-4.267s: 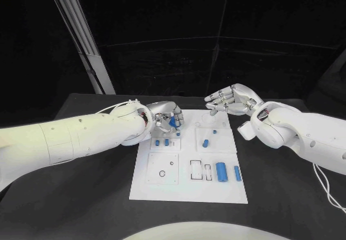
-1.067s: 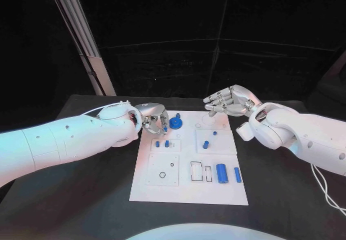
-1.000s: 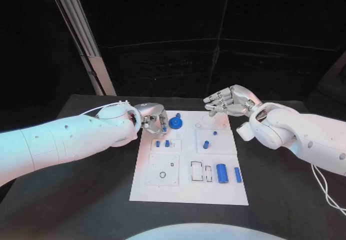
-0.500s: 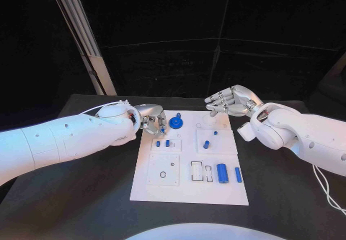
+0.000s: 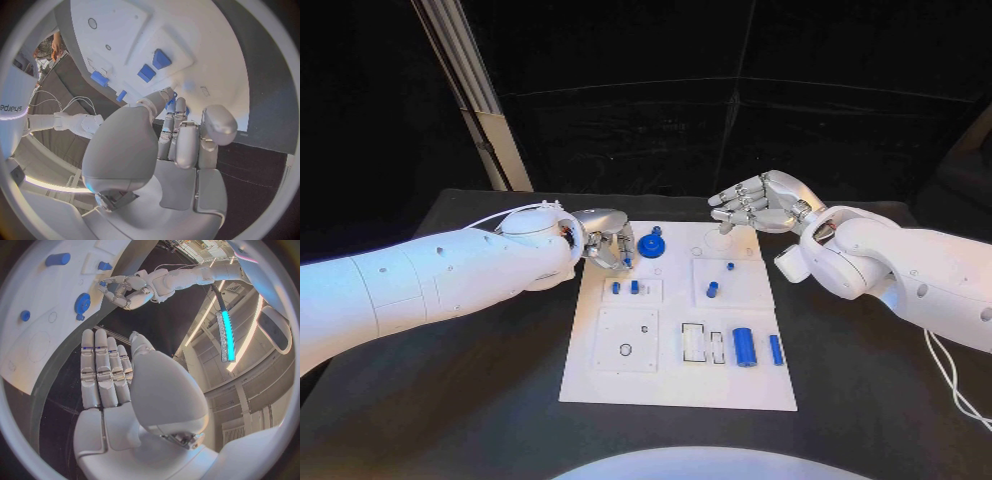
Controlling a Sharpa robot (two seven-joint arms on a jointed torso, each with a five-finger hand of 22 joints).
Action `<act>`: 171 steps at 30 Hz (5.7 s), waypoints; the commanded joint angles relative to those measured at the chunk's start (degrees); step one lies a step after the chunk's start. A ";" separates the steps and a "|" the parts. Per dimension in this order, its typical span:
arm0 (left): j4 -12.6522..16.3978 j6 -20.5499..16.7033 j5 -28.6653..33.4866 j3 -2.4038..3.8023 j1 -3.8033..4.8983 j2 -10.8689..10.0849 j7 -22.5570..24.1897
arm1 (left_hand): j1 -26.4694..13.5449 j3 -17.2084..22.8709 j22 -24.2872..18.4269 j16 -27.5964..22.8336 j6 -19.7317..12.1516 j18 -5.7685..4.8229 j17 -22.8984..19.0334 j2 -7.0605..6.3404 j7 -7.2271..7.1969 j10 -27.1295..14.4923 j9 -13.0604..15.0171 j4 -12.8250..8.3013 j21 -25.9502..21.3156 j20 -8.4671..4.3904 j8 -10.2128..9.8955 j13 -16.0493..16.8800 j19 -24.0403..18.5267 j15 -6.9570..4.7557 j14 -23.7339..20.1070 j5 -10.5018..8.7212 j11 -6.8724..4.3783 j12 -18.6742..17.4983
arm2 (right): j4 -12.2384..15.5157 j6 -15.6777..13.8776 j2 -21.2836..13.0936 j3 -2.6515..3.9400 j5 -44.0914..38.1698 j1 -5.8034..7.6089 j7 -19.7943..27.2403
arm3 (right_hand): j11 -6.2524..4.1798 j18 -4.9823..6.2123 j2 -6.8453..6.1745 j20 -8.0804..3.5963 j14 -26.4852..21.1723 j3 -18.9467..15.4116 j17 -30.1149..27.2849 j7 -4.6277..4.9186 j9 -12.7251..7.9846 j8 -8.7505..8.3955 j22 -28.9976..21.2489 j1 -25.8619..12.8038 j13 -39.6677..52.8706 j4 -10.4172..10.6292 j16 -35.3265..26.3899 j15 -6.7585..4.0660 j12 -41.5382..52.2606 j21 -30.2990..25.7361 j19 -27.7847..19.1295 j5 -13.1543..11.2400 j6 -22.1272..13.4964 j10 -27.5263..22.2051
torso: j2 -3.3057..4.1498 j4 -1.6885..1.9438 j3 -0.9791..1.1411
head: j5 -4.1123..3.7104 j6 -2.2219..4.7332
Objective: Assemble the parts on the task board
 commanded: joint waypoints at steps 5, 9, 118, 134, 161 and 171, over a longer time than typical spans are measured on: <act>-0.06 1.50 0.45 0.04 0.05 0.30 0.24 | -0.61 0.15 0.12 0.11 0.46 -0.82 -0.07 0.07 -0.02 0.56 0.01 -0.31 0.41 0.13 -0.44 -0.04 0.32 -0.30 1.86 -0.29 -0.07 -0.43 | 0.00 0.44 0.12 0.03 0.01 0.10 0.62 | -0.02 0.56 0.71 0.34 -0.12 0.05 -0.07 0.05 -0.06 -0.17 -0.06 -0.10 -0.08 -0.24 -0.35 0.25 -0.05 -0.22 0.08 0.30 -0.30 -0.28 | 0.03 0.00 -0.01 | 0.07 -0.05; -0.14 2.15 0.45 0.03 0.02 0.48 0.40 | -0.61 0.16 0.07 0.09 0.48 -0.81 -0.12 0.08 -0.03 0.59 0.01 -0.33 0.36 0.13 -0.47 -0.04 0.30 -0.29 1.85 -0.28 -0.08 -0.48 | -0.04 0.46 0.14 0.03 0.01 0.10 0.62 | -0.02 0.58 0.87 0.36 -0.13 0.14 -0.10 0.05 -0.04 -0.13 -0.14 -0.11 -0.07 -0.26 -0.33 0.25 -0.02 -0.35 0.14 0.32 -0.33 -0.33 | -0.01 0.04 -0.03 | 0.05 -0.15; 6.97 -0.59 83.94 -0.25 0.37 -11.01 33.29 | -3.23 -2.73 -21.05 -19.68 -2.71 3.43 -36.01 3.01 3.25 -5.07 0.21 -1.16 -25.47 2.85 -6.35 0.97 -13.98 2.39 -14.96 -0.14 2.81 0.19 | 2.65 6.49 -0.02 -0.01 -66.99 -3.61 -20.98 | -2.70 -3.00 -3.15 -4.14 11.34 11.10 32.12 -2.93 0.08 0.03 40.12 2.06 -0.27 -5.60 50.31 -4.15 0.28 42.84 15.31 -9.41 5.03 -1.62 | 0.03 0.06 -0.06 | -4.23 0.92; 6.65 -0.99 84.00 -0.25 0.37 -11.04 32.86 | -3.33 -2.86 -21.20 -19.70 -2.71 3.41 -36.21 3.00 3.31 -5.12 0.18 -1.23 -25.66 2.82 -6.28 0.93 -14.00 2.38 -15.09 -0.15 2.82 0.39 | 1.59 8.35 1.31 -0.01 -66.61 -3.99 -20.49 | -2.93 -4.02 -2.41 -4.12 11.44 18.66 36.93 -3.09 0.17 0.16 46.92 1.86 -0.21 -6.19 56.58 -4.28 0.40 48.39 16.99 -13.72 6.52 -0.31 | 0.00 -0.02 -0.03 | -3.92 0.58; 5.77 -1.07 84.00 -0.25 0.38 -11.19 32.07 | -3.18 -2.92 -21.35 -19.71 -2.84 3.40 -36.43 2.93 3.41 -5.30 0.12 -1.50 -25.86 2.80 -6.24 0.86 -14.02 2.39 -15.24 -0.12 2.86 0.56 | 3.74 0.48 0.45 0.00 -66.52 -4.17 -22.10 | -3.69 -5.61 -2.39 -4.54 11.23 27.14 39.23 -3.70 0.54 0.41 55.87 -0.72 0.07 -10.53 60.69 -4.79 0.56 55.17 20.50 -14.94 9.84 2.81 | -0.07 -0.04 -0.05 | -4.55 0.73; 5.53 -1.02 84.00 -0.25 0.38 -11.30 31.89 | -3.11 -2.92 -21.39 -19.71 -2.87 3.40 -36.49 2.91 3.44 -5.36 0.11 -1.60 -25.90 2.79 -6.23 0.84 -14.02 2.40 -15.27 -0.11 2.88 0.61 | 7.35 -1.99 -2.45 0.05 -63.41 -4.16 -21.49 | -3.68 -5.66 -2.58 -4.52 11.26 27.53 39.45 -3.69 0.52 0.33 56.17 -1.09 0.07 -10.82 61.05 -4.77 0.46 55.41 20.59 -14.90 9.84 2.79 | -0.05 0.04 -0.11 | -4.63 0.72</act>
